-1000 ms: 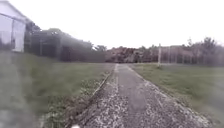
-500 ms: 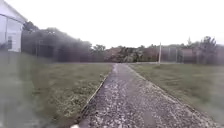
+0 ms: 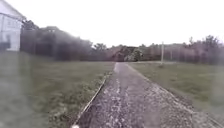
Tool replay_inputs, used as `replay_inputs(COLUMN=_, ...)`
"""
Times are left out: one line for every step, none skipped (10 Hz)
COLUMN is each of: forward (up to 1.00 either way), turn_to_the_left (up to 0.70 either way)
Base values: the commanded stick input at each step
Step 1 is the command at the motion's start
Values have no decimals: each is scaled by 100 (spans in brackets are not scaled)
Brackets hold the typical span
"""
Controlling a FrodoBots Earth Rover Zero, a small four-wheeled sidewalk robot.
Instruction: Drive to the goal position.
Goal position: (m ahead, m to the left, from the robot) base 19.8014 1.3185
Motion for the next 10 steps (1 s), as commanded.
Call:
replay_inputs(forward=85, turn_to_the_left=-34)
replay_inputs(forward=85, turn_to_the_left=-20)
replay_inputs(forward=85, turn_to_the_left=-6)
replay_inputs(forward=85, turn_to_the_left=0)
replay_inputs(forward=85, turn_to_the_left=0)
replay_inputs(forward=85, turn_to_the_left=0)
replay_inputs(forward=85, turn_to_the_left=0)
replay_inputs(forward=85, turn_to_the_left=0)
replay_inputs(forward=85, turn_to_the_left=0)
replay_inputs(forward=85, turn_to_the_left=0)
